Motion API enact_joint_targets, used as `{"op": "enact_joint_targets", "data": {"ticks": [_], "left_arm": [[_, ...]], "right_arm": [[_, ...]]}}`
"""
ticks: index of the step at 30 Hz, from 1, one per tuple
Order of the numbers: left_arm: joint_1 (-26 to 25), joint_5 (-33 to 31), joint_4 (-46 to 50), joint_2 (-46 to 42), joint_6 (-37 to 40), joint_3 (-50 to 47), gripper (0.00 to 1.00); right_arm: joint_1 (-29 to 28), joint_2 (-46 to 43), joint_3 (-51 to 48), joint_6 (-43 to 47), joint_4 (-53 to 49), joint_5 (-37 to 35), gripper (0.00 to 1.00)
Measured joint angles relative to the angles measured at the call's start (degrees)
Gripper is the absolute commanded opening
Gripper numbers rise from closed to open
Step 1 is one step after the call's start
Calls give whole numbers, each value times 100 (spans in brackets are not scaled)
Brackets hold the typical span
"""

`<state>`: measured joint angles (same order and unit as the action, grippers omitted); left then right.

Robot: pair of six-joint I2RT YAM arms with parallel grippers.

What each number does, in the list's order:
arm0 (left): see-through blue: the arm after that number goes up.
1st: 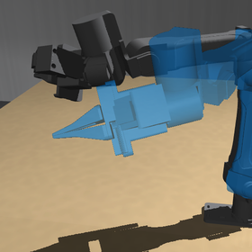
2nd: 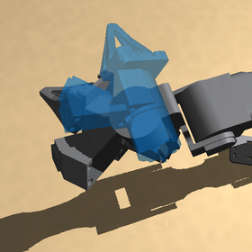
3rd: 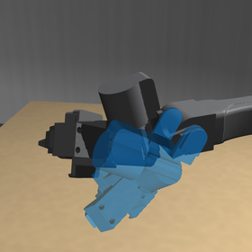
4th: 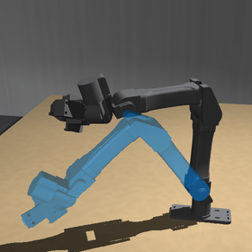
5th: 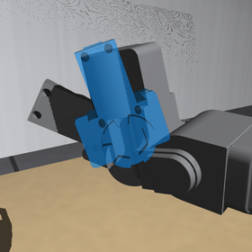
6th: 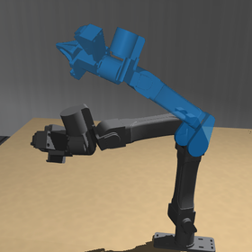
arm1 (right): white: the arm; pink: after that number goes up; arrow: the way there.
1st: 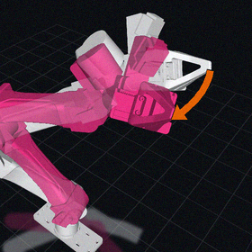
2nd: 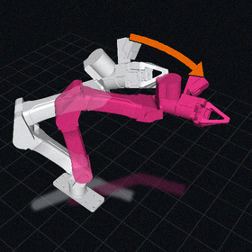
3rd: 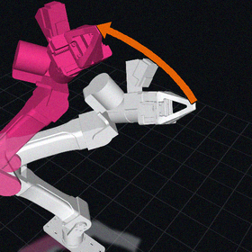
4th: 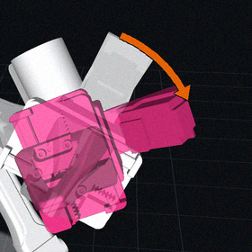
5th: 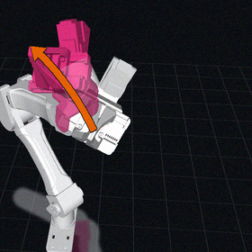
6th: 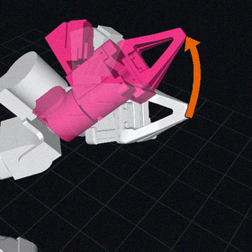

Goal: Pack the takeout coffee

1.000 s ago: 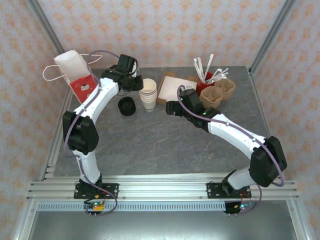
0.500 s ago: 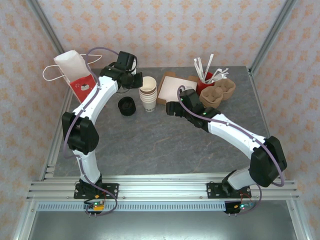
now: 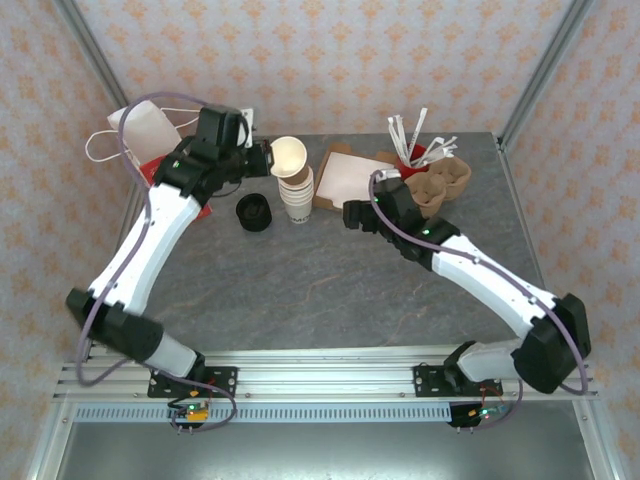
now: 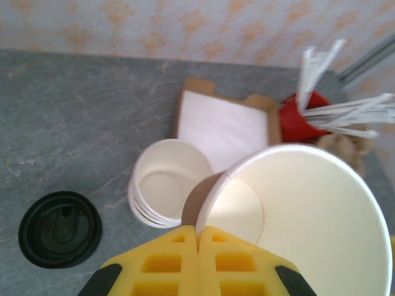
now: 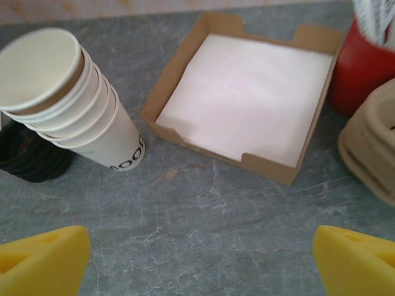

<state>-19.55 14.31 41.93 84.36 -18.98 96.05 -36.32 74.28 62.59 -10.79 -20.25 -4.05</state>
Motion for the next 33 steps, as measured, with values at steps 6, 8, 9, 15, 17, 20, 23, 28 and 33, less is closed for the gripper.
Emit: {"op": "enact_joint_targets", "data": {"ticks": [6, 8, 9, 15, 17, 20, 23, 28, 33], "left_arm": [[-841, -236, -376, -962, -245, -1587, 6], [-1128, -345, -490, -911, -323, -2090, 6], [-1272, -411, -555, -855, -369, -2345, 6], [-1971, -682, -918, -345, -566, -3342, 6], [-2111, -758, -1119, -243, -629, -3536, 6], [-2216, -837, -1482, -140, -675, -3766, 7], [-2247, -909, -1784, -55, -717, -3950, 9], [-2253, -1064, -2052, 48, -761, -4076, 13], [-2323, -1180, -2109, 57, -758, -4111, 26]], "right_arm": [[538, -555, 92, 210, -212, -140, 94], [719, -590, 92, 234, -295, -195, 94], [780, -592, 92, 251, -321, -210, 95], [828, -634, 15, 271, -474, -219, 95], [828, -634, -48, 269, -487, -219, 95], [828, -632, -153, 269, -551, -216, 95], [828, -632, -173, 251, -595, -210, 95], [828, -605, -173, 236, -592, -195, 95], [828, -470, -173, 184, -592, -173, 95]]}}
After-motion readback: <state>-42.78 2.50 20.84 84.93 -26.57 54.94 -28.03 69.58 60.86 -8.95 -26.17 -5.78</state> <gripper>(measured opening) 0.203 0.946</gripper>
